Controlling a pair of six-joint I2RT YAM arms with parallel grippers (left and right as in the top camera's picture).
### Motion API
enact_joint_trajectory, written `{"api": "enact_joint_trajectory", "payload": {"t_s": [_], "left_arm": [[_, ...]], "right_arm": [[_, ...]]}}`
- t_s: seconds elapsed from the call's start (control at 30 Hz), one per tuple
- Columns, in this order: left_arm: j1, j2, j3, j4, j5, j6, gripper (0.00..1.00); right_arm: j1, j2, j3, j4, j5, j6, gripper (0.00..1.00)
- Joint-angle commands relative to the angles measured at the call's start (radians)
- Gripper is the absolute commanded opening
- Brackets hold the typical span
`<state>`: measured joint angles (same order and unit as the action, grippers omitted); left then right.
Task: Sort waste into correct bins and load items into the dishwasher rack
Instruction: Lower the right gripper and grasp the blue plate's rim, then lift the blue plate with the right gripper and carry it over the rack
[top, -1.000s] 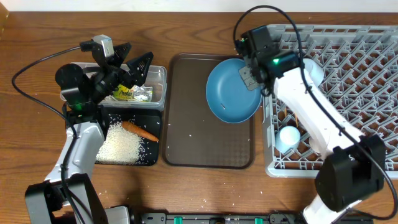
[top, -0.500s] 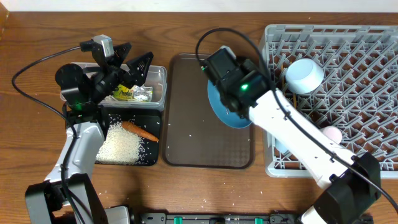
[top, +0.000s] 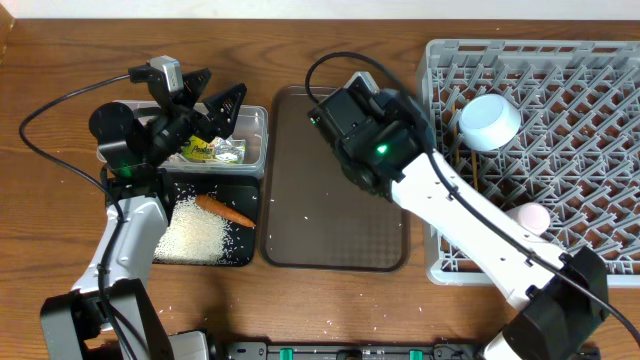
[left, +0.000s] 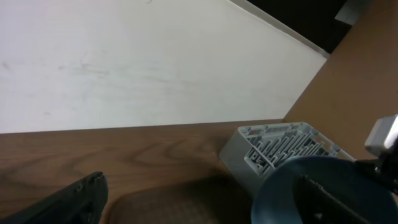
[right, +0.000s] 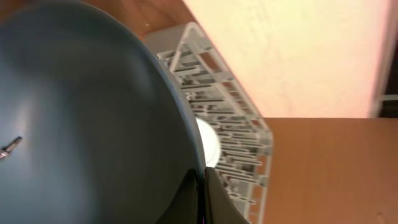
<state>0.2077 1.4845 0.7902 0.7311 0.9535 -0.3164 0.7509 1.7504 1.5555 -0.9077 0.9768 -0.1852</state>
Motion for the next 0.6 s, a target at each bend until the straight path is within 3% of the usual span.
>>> {"api": "enact_joint_trajectory", "payload": {"t_s": [0.0, 0.57], "left_arm": [[0.001, -0.016, -0.001, 0.008, -0.005, 0.013, 0.96], [0.001, -0.016, -0.001, 0.008, -0.005, 0.013, 0.96]], "right_arm": [[0.023, -0.02, 0.0, 0.006, 0.131, -0.015, 0.01], [0.055, -0.02, 0.0, -0.002, 0.288, -0.086, 0.01]]}}
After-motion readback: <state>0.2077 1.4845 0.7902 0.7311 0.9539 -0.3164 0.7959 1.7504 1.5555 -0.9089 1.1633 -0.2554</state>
